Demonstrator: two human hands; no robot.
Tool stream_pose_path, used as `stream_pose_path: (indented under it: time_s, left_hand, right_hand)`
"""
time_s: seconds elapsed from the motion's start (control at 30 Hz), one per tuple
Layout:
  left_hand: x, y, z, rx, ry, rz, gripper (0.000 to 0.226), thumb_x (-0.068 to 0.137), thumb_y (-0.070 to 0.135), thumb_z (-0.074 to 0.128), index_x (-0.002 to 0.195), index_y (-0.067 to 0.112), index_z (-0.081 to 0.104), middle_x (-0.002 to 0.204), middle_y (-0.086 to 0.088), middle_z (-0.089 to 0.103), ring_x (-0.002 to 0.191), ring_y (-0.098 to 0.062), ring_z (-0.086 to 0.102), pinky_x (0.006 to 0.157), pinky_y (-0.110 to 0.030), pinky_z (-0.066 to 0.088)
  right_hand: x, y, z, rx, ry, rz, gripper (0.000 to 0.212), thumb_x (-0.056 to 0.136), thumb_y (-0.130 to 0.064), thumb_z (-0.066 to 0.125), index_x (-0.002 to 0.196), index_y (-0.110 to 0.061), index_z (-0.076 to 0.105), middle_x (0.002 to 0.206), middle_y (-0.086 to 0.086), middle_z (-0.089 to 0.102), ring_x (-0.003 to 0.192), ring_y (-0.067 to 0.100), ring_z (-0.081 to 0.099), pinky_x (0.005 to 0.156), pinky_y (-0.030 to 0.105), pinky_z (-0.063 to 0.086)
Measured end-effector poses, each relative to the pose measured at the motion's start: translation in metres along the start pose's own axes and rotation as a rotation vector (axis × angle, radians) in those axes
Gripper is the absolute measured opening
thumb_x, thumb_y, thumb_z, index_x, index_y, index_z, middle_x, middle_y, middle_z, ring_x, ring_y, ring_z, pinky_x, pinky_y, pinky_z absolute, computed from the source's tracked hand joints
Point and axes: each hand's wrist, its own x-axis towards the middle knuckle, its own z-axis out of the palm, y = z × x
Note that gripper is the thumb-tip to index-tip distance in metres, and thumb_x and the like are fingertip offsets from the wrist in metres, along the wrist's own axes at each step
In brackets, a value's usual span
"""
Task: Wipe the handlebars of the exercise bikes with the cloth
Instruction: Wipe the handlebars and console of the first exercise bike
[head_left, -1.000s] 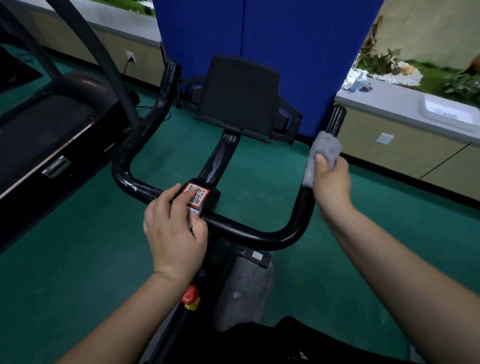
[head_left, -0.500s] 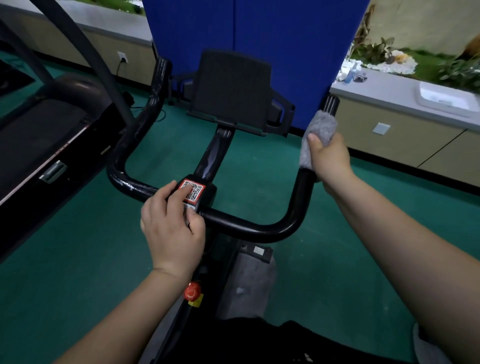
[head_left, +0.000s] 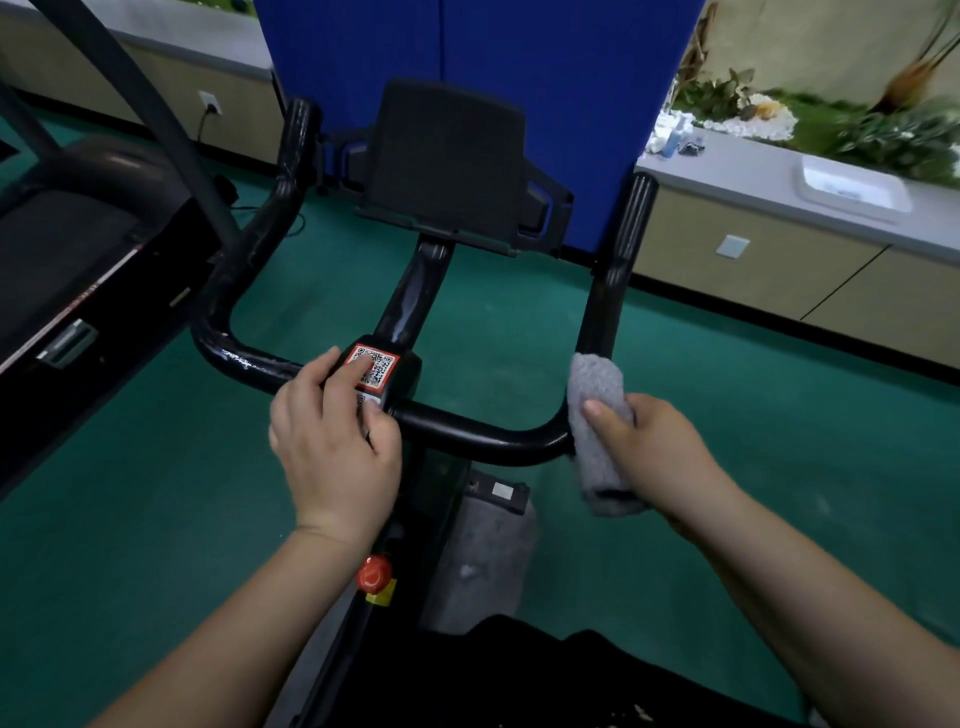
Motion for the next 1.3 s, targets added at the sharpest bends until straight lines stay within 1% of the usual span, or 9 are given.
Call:
stream_pose_path:
  time_s: [0.1,0.17,0.23,0.3,0.47,0.67,0.87,1.13,1.3]
  left_hand:
    - [0.000,-0.001,0.000,0.000,-0.006,0.011,0.044,0.076,0.020,0.042,0.116,0.013,0.059,0.127,-0.010,0.053,0.115,-0.034,0.044,0.100,-0.043,0.031]
    - [-0.001,-0.002,-0.001,-0.006,-0.013,0.018,0.043,0.077,0.020,0.042,0.117,0.013,0.059,0.127,-0.010,0.052,0.115,-0.033,0.044,0.100,-0.043,0.031]
    - [-0.001,-0.003,-0.001,-0.010,-0.021,0.022,0.043,0.078,0.021,0.042,0.117,0.014,0.058,0.128,-0.009,0.052,0.116,-0.032,0.043,0.100,-0.043,0.031]
    - [-0.001,-0.003,-0.002,-0.012,-0.029,0.024,0.043,0.078,0.021,0.042,0.118,0.014,0.059,0.129,-0.008,0.051,0.116,-0.031,0.042,0.099,-0.043,0.031]
    - [-0.001,-0.009,-0.002,-0.017,-0.040,0.064,0.042,0.080,0.023,0.043,0.119,0.014,0.058,0.129,-0.009,0.051,0.115,-0.031,0.043,0.100,-0.039,0.029]
    - [-0.002,-0.009,0.000,-0.016,-0.031,0.058,0.041,0.080,0.022,0.046,0.118,0.015,0.058,0.129,-0.008,0.051,0.114,-0.026,0.039,0.098,-0.039,0.030]
    - [-0.001,-0.011,0.000,0.010,-0.039,0.055,0.042,0.079,0.022,0.047,0.119,0.016,0.058,0.130,-0.008,0.051,0.115,-0.026,0.040,0.098,-0.041,0.032]
    - [-0.003,-0.009,0.001,0.024,-0.029,0.047,0.042,0.080,0.024,0.045,0.119,0.016,0.059,0.129,-0.010,0.052,0.114,-0.027,0.040,0.098,-0.043,0.033]
    - [0.001,-0.009,0.001,0.041,-0.030,0.039,0.042,0.080,0.025,0.044,0.119,0.016,0.058,0.128,-0.010,0.053,0.112,-0.030,0.045,0.098,-0.043,0.034]
  right_hand:
    - [-0.008,-0.008,-0.020,-0.045,0.136,-0.161,0.014,0.090,-0.030,0.059,0.079,-0.023,0.053,0.070,-0.007,0.056,0.062,0.006,0.050,0.046,0.009,0.033]
    - [-0.004,-0.019,-0.032,-0.082,0.242,-0.306,0.012,0.085,-0.030,0.064,0.092,-0.023,0.058,0.087,0.004,0.063,0.075,0.017,0.057,0.058,0.017,0.040]
    - [0.005,-0.034,-0.038,-0.127,0.284,-0.409,0.042,0.082,-0.031,0.069,0.120,-0.025,0.052,0.109,0.003,0.062,0.095,0.021,0.057,0.076,0.030,0.045]
    - [0.014,-0.049,-0.034,-0.295,0.288,-0.490,0.049,0.081,-0.030,0.070,0.124,-0.028,0.047,0.110,0.001,0.062,0.097,0.025,0.057,0.078,0.036,0.047]
    - [0.028,-0.046,-0.004,-0.890,-0.038,-0.719,0.021,0.084,-0.028,0.058,0.104,-0.031,0.063,0.097,-0.006,0.067,0.098,0.023,0.058,0.078,0.036,0.049]
    - [0.024,-0.046,0.019,-0.684,-0.231,-0.646,0.023,0.093,-0.038,0.049,0.109,-0.029,0.063,0.103,-0.005,0.070,0.100,0.022,0.059,0.083,0.035,0.040]
    - [0.027,-0.081,0.068,-0.145,-0.258,-0.465,0.023,0.092,-0.028,0.056,0.114,-0.025,0.064,0.113,0.002,0.068,0.106,0.018,0.059,0.087,0.026,0.044]
    - [0.030,-0.068,0.016,-0.451,-0.494,-0.501,0.016,0.094,-0.033,0.053,0.108,-0.029,0.059,0.105,-0.002,0.065,0.096,0.017,0.059,0.085,0.031,0.047]
    - [0.042,-0.080,0.056,-0.222,-0.462,-0.522,0.012,0.093,-0.026,0.055,0.104,-0.023,0.060,0.104,-0.001,0.064,0.097,0.014,0.057,0.079,0.024,0.039]
